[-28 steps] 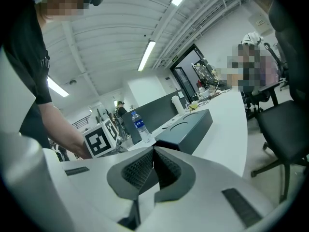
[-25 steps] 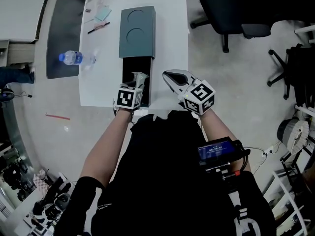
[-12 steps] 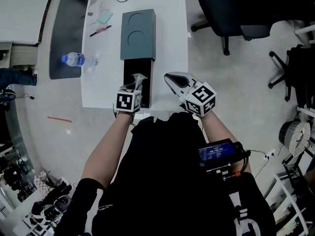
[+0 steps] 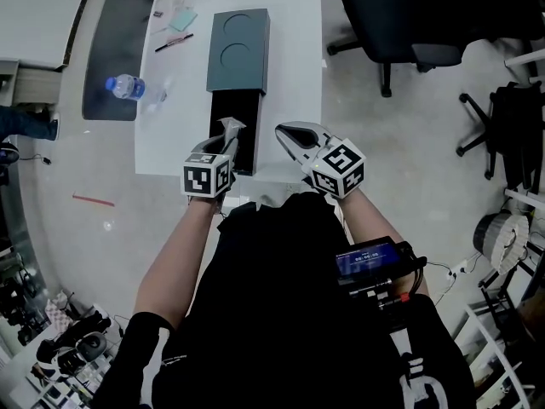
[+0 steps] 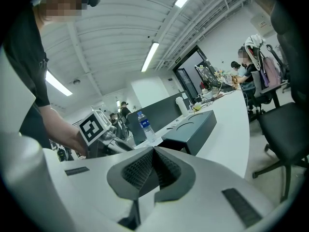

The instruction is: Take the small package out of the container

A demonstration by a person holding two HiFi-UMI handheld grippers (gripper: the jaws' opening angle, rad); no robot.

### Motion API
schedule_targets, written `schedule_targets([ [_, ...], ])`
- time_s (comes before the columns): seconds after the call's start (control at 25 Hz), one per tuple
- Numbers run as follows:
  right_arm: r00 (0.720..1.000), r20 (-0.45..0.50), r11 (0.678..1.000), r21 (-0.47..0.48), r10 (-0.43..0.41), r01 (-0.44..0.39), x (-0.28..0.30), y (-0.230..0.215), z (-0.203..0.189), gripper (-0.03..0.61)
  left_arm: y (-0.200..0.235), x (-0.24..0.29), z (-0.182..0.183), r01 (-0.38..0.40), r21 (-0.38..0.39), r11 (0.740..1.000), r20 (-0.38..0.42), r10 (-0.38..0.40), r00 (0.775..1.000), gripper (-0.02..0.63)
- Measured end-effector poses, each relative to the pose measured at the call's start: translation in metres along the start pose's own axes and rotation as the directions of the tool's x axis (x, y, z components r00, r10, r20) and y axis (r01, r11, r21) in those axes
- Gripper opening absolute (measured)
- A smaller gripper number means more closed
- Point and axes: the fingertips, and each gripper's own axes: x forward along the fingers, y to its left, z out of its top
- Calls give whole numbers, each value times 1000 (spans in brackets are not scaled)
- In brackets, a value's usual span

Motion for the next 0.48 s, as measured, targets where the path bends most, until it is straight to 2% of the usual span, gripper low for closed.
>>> schedule_targets([
  [0.32,1000,-15,999,-37,-10,9,-5,24,-2,26,1,-36,4,27,-19,999,137,-24,990,83],
  [0.48,999,6,997,-59,-40,40,-8,28,7,26,-6,-55,12,79,7,997,244,-78,967,83],
])
